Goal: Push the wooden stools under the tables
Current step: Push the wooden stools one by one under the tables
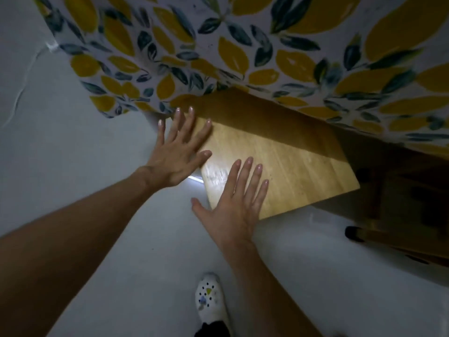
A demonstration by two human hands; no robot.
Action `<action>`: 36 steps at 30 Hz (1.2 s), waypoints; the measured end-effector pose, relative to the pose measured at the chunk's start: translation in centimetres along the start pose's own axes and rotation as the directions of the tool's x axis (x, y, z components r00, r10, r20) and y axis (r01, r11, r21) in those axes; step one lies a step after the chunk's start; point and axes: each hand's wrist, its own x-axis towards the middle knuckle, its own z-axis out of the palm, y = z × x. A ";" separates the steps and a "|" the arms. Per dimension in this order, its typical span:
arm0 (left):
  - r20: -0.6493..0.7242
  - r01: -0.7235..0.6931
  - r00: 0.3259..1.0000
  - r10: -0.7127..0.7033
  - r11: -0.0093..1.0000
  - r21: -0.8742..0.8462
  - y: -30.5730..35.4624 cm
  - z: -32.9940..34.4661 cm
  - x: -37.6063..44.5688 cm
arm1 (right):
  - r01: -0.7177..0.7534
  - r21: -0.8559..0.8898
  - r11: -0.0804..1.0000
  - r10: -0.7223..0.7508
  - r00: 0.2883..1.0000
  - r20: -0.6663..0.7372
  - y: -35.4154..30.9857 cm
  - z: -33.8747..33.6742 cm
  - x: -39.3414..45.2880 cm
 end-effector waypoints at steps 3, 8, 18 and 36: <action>0.007 -0.031 0.999 0.031 0.999 -0.011 -0.3 1.3 0.7 | 0.001 -0.068 0.998 -0.002 1.000 -0.003 0.3 0.9 0.0; -0.046 -0.014 0.999 0.010 0.997 -0.080 0.0 1.6 0.2 | 0.045 -0.089 0.995 -0.047 0.999 -0.012 0.6 0.7 -0.2; -0.139 0.231 0.960 -0.244 0.967 -0.104 4.8 4.0 -9.4 | 0.407 -0.147 0.902 -0.373 0.903 0.212 7.5 -1.6 -3.4; -0.108 0.234 0.963 -0.248 0.964 -0.126 10.2 5.5 -11.2 | 0.397 -0.246 0.884 -0.349 0.912 0.217 14.5 -3.6 -4.0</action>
